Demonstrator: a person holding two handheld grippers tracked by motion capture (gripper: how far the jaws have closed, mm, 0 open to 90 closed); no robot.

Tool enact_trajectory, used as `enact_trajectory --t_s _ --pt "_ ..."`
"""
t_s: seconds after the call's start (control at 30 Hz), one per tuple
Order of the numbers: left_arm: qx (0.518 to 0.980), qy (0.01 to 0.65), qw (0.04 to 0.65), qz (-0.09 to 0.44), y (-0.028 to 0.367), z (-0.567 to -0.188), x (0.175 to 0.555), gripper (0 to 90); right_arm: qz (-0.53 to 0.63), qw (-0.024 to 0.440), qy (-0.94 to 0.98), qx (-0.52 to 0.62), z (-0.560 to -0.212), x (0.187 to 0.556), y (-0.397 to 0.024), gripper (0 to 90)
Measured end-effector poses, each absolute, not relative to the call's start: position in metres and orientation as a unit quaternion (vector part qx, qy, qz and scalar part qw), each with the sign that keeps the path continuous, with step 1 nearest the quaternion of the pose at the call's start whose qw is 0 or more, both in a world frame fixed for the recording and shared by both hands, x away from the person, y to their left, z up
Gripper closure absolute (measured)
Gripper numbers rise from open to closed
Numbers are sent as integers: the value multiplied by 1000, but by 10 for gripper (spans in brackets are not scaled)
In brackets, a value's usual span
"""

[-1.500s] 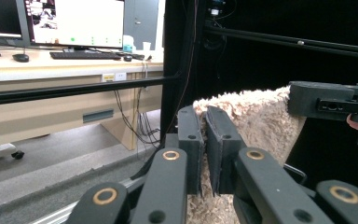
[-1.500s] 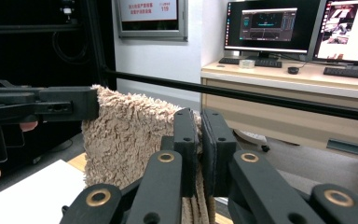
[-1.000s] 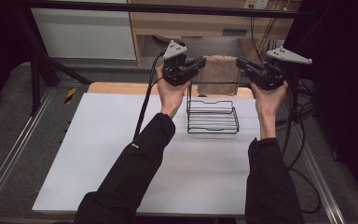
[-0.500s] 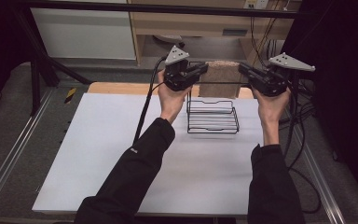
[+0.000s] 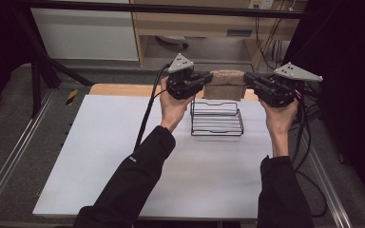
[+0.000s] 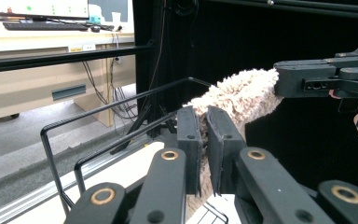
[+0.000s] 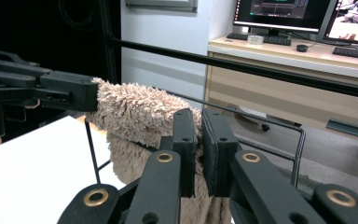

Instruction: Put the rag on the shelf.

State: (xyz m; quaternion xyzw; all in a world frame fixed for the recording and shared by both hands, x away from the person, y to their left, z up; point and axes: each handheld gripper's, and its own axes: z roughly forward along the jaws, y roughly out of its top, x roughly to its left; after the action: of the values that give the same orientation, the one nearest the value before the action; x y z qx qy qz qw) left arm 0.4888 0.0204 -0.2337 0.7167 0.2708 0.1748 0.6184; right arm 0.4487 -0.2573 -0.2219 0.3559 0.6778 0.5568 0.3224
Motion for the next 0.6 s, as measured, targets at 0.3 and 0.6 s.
enact_trajectory --t_s 0.3,0.6 --pt "729 269 606 170 20 -238 484 820 548 313 690 355 -231 440 -258 839" --pt "731 279 602 163 26 -231 479 688 551 301 691 358 -240 438 -260 839"
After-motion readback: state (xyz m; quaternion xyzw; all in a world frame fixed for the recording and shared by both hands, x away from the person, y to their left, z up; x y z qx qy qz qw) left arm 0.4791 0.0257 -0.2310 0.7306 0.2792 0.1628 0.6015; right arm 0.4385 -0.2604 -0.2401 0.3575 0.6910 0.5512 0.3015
